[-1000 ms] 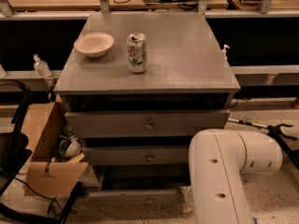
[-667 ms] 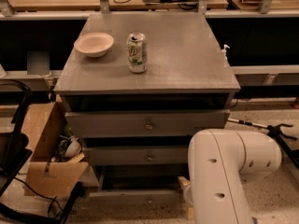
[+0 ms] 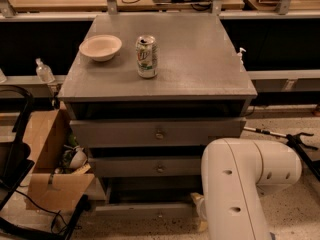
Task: Open bottom drawer
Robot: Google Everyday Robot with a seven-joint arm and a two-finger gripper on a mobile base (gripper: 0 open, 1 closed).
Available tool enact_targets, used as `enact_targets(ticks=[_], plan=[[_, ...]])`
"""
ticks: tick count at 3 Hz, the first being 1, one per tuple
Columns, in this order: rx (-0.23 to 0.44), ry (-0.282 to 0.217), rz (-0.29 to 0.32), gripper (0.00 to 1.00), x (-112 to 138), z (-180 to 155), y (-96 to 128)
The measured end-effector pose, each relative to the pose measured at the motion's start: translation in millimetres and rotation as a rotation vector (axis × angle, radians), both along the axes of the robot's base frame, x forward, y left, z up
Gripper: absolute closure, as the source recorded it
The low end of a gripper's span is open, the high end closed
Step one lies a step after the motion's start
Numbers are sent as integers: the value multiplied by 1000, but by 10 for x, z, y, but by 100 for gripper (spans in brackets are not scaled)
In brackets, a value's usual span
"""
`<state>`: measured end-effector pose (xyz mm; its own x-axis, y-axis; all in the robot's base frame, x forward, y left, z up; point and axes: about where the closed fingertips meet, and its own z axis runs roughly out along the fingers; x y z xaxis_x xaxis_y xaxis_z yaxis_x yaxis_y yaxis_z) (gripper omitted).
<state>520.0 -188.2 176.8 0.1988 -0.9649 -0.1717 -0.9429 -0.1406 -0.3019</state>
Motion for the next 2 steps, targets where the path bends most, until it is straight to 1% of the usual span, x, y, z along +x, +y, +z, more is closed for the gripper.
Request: enact_targets(ticks=[1, 2], plan=[[7, 27, -10, 42, -105, -27, 2], [10, 94, -36, 73, -400, -50, 29]])
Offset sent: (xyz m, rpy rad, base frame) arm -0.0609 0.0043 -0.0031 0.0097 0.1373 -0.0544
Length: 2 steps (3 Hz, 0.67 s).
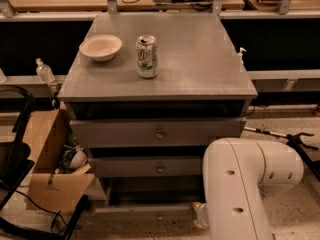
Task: Open bottom drawer
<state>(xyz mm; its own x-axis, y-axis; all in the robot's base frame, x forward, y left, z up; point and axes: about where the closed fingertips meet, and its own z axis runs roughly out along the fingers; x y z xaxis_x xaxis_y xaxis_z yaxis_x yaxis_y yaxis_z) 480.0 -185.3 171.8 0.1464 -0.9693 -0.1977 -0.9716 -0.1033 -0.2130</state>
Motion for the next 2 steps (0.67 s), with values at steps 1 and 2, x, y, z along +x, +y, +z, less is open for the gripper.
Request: enact_targets(ticks=[1, 2], plan=[[0, 0, 0, 96, 0, 18, 0], [0, 0, 0, 100, 0, 56, 0]])
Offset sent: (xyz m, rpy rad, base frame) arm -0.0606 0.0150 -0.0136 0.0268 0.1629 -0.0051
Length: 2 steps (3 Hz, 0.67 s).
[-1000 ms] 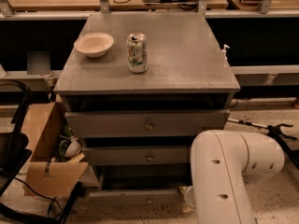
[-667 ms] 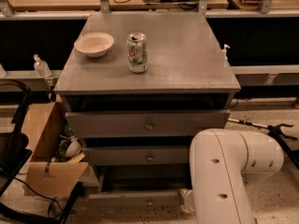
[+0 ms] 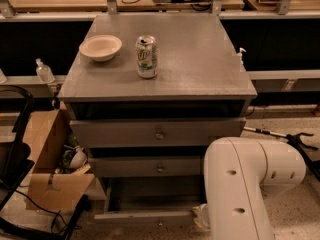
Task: Open bottom drawer
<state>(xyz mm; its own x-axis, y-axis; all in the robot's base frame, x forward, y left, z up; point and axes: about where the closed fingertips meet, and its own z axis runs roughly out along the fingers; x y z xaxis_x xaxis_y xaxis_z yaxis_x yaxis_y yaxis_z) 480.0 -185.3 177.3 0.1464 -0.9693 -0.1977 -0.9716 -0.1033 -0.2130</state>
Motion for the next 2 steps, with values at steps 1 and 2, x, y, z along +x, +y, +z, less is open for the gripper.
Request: enact_targets(ticks=[1, 2], plan=[[0, 0, 0, 100, -1, 12, 0], [2, 8, -1, 100, -31, 16, 3]])
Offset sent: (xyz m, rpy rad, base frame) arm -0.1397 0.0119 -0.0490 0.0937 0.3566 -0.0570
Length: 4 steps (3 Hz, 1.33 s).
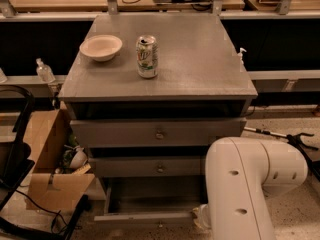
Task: Open bottom drawer
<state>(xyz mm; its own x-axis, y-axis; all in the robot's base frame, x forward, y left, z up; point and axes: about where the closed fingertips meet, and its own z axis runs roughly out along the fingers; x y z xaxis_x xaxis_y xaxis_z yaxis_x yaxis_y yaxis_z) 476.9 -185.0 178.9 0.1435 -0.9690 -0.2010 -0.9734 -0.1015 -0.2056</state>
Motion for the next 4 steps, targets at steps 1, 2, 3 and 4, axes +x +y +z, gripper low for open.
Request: enact_targets(ticks=[1, 2, 3, 4], plan=[[4, 13, -2, 100, -52, 9, 5], [5, 20, -3, 100, -79, 16, 9], [5, 20, -3, 100, -80, 21, 9], [7, 28, -1, 100, -109, 31, 16]])
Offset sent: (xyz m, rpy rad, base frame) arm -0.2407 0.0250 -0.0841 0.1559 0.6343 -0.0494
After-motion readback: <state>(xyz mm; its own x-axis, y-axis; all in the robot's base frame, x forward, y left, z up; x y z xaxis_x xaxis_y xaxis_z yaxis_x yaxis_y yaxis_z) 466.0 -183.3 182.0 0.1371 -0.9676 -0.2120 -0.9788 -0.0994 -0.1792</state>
